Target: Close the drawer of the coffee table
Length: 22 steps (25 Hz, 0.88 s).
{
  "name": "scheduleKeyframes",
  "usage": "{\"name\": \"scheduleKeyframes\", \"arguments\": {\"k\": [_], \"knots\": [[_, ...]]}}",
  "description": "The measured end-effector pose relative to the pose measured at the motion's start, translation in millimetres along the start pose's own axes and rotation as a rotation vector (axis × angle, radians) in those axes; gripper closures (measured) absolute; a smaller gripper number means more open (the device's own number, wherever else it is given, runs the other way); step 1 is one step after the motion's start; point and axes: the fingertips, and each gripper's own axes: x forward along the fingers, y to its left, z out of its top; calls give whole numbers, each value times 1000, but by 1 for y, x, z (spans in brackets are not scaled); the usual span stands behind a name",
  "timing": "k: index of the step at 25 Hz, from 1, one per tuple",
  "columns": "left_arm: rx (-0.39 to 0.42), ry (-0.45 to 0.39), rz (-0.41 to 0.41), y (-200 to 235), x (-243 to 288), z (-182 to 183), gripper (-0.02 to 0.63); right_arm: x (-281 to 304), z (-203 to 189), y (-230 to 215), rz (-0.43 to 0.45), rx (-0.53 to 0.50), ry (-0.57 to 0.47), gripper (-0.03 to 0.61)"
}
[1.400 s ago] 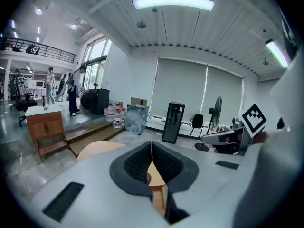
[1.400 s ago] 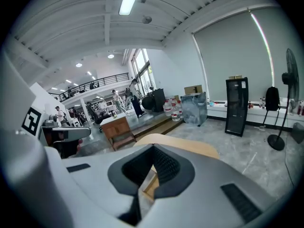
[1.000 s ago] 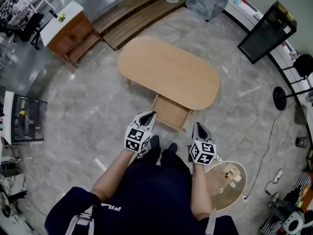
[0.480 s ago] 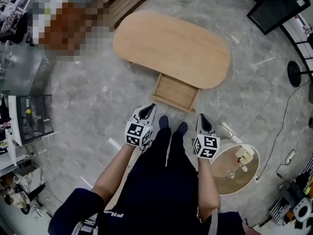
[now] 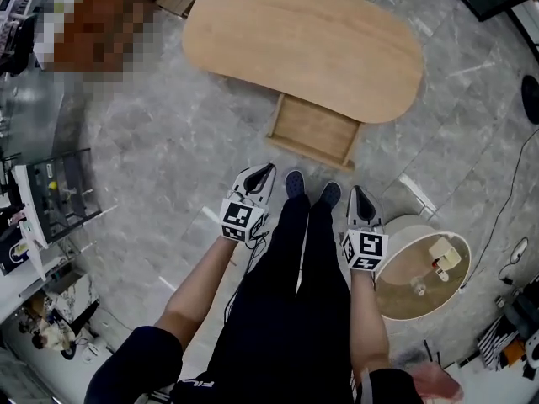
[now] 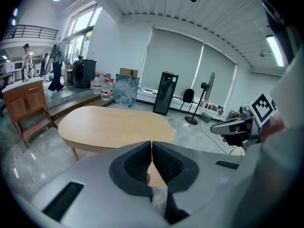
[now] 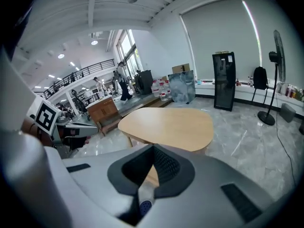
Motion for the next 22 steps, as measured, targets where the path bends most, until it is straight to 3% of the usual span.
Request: {"name": "scheduleKeyframes", "arguments": {"k": [10, 16, 22], "knots": [[-49, 14, -18, 12, 65, -115, 583, 75, -102, -17, 5, 2, -17, 551], [26, -46, -3, 32, 116, -197, 583, 128, -182, -43, -10, -23, -64, 551], [24, -58, -4, 56, 170, -287, 584, 176, -271, -76, -14, -52, -85, 551]]}}
